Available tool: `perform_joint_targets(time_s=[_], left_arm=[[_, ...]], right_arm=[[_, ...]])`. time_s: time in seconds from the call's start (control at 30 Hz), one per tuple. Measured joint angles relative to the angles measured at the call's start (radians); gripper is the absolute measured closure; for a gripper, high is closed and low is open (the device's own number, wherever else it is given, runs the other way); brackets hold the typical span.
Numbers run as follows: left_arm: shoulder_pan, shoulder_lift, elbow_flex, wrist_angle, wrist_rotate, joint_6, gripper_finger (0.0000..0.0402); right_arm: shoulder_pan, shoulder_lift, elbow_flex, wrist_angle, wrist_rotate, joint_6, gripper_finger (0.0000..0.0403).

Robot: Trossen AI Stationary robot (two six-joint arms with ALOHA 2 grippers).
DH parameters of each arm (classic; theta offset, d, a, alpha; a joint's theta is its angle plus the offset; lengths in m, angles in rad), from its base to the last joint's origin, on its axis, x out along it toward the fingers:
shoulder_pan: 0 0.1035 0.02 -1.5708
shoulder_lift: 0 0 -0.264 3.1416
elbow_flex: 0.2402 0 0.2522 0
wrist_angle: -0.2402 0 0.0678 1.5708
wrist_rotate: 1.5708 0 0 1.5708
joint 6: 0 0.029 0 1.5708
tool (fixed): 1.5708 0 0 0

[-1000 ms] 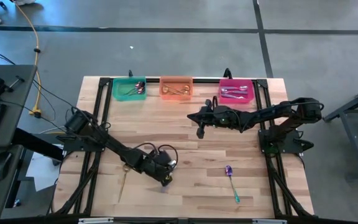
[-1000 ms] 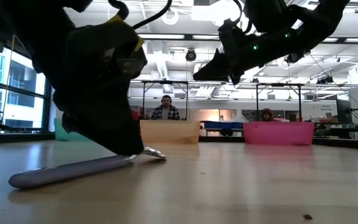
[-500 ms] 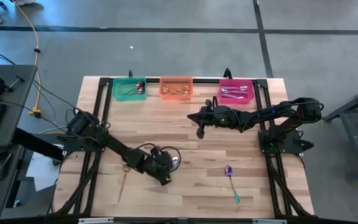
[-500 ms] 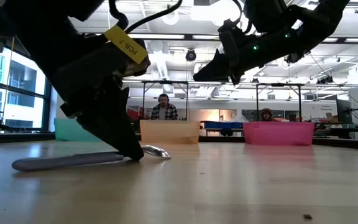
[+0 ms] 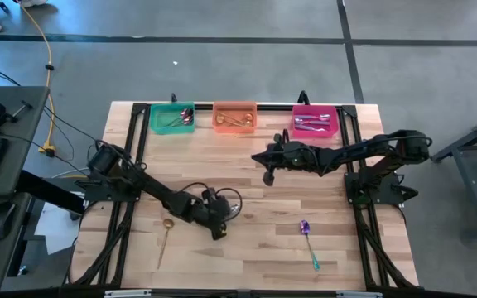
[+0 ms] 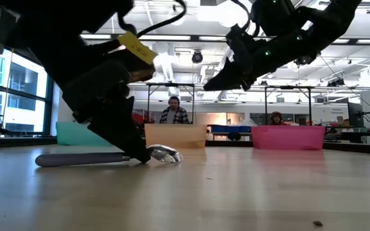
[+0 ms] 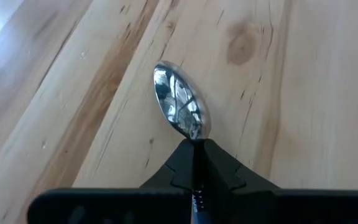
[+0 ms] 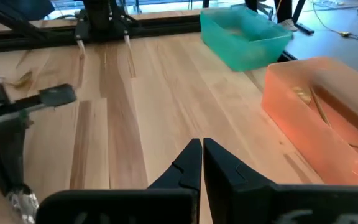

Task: Sort silverware by color (type)
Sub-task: Put the purple spoon into the red bin

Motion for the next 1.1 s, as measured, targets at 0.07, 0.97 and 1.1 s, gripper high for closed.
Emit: perform_joint_targets(time_s=[0.07, 0.97, 1.1], left_arm=[[0.002, -0.015, -0.054, 0.09, 0.009, -0.016, 0.0397], [0.126, -0.261, -0.426, 1.196, 0.069, 0.305, 0.04], [0.132, -0.261, -0.425, 1.241, 0.087, 0.331, 0.04]], right_arm=[[0.0, -0.003, -0.003, -0.005, -0.001, 0.001, 0.0403], [0.26, 0.237, 0.007, 0.469, -0.075, 0.209, 0.0266], [0.271, 0.321, 0.096, 0.547, -0.077, 0.201, 0.0222]])
